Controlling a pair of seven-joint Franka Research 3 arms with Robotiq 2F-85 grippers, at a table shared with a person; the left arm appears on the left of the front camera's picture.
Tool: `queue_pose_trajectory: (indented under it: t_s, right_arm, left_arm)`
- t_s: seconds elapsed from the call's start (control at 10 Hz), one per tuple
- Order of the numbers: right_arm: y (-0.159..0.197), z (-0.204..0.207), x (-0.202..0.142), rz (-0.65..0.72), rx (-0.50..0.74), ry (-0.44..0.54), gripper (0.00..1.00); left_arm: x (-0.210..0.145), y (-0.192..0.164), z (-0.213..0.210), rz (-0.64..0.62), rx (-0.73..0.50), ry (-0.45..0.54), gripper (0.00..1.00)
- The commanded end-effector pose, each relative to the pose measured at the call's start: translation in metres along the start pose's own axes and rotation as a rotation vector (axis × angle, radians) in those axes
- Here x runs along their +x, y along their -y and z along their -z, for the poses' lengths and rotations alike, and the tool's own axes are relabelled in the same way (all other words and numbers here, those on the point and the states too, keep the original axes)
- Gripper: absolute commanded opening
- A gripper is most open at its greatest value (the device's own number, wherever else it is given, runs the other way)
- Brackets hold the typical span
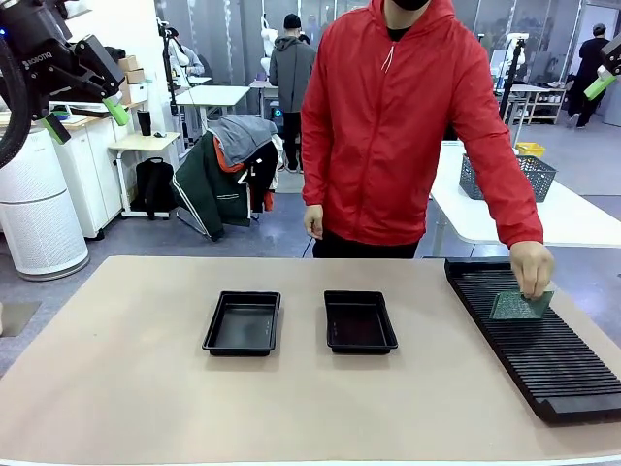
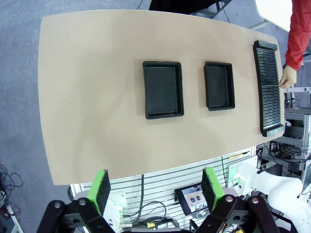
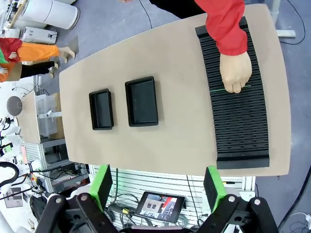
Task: Inspect and transfer BCBs to ESD trays.
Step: Pick up the Blank PCB from the PCB Rack and place it in the left ESD tray.
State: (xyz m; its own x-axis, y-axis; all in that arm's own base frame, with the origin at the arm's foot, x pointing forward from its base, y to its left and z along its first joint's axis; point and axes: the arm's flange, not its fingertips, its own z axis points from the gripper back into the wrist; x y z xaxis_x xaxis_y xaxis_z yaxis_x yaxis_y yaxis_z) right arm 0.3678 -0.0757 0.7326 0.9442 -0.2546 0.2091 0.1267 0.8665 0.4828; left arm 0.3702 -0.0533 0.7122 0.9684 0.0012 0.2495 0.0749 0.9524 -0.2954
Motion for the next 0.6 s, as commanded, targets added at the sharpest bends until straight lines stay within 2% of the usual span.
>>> queue_pose_trajectory:
  t_s: [0.0,0.5]
  right_arm:
    - [-0.0002,-0.0001,-0.0002,0.000,0.002,-0.001,1.00]
    - [-0.0002,-0.0001,-0.0002,0.000,0.002,-0.001,1.00]
  left_arm:
    - [0.0000,0.0001,-0.0002,0.000,-0.005,0.001,1.00]
    - [0.0000,0.0001,-0.0002,0.000,-0.005,0.001,1.00]
